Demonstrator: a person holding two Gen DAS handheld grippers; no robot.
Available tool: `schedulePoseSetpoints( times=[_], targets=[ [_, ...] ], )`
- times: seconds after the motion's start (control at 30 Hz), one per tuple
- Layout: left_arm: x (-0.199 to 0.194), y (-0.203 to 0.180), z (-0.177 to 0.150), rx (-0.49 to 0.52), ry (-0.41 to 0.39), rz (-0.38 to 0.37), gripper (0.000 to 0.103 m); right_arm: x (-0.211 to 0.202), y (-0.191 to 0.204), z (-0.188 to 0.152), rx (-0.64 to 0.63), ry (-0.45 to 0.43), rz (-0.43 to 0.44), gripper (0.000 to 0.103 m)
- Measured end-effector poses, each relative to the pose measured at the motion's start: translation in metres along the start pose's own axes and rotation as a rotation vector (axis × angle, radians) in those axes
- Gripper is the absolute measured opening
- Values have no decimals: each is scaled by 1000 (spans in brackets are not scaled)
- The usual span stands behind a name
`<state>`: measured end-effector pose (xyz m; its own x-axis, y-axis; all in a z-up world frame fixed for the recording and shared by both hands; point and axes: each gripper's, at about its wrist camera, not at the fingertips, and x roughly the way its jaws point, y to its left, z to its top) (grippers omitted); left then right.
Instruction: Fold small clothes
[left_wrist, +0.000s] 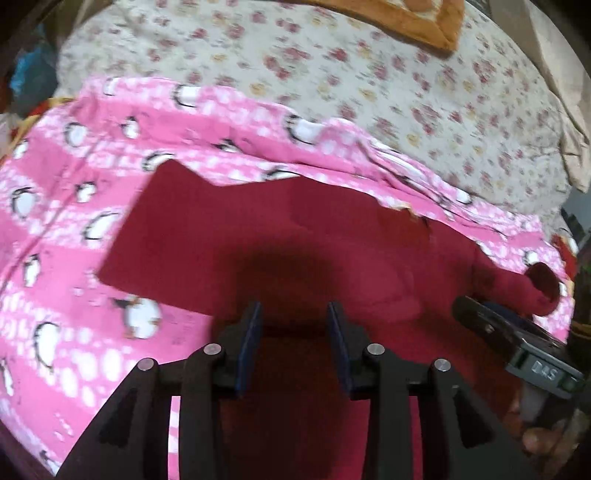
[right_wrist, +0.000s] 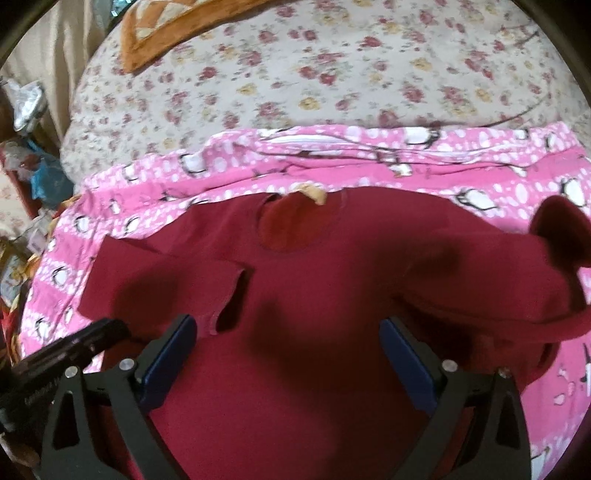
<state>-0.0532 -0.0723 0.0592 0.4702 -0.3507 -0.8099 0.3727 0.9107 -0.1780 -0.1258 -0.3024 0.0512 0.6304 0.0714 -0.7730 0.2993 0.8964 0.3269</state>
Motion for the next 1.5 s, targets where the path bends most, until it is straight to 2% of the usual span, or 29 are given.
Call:
schedulePoseSetpoints(
  times=[0.1,0.13,0.17,0.23,0.37,0.5,0.6,0.67,0.7,0.8,0.9,1.03,1.23,1.37,1.5],
  targets=[
    [14,16,-3,-13,7,59,17,9,12,-4,-34,20,33,88],
    [19,18,-3,-16,8,70,17,13,16,-7,-40,24,53,81],
    [22,20,-3,-21,9,78,17,16,17,-8,-42,30,64,74],
    [27,22,0,-33,7,80,17,25,23,-10,-44,58,80,68],
    [27,23,4,-38,-8,86,17,34,30,-9,-63,67,67,67],
    [24,28,5,-66,-13,80,17,46,34,0,-33,71,125,63],
    [21,34,8,-94,-26,93,17,62,45,2,-62,85,117,37],
    [18,41,10,-126,-38,90,17,63,52,3,-103,66,67,12],
    [16,44,12,-140,-47,92,17,61,53,5,-116,61,68,10],
    [8,55,15,-185,-79,103,17,43,48,12,-135,25,66,10],
    [1,66,16,-237,-105,108,17,10,33,26,-148,-52,3,10],
    [0,73,16,-271,-113,120,17,-21,-2,43,-100,-126,-101,10],
    [6,57,13,-215,-97,120,17,-24,-55,47,-13,-110,-194,10],
    [1,49,14,-187,-128,98,17,-16,-64,43,-18,-90,-247,9],
    [-7,49,17,-200,-173,70,17,-14,-65,41,-52,-99,-322,9]
  ],
)
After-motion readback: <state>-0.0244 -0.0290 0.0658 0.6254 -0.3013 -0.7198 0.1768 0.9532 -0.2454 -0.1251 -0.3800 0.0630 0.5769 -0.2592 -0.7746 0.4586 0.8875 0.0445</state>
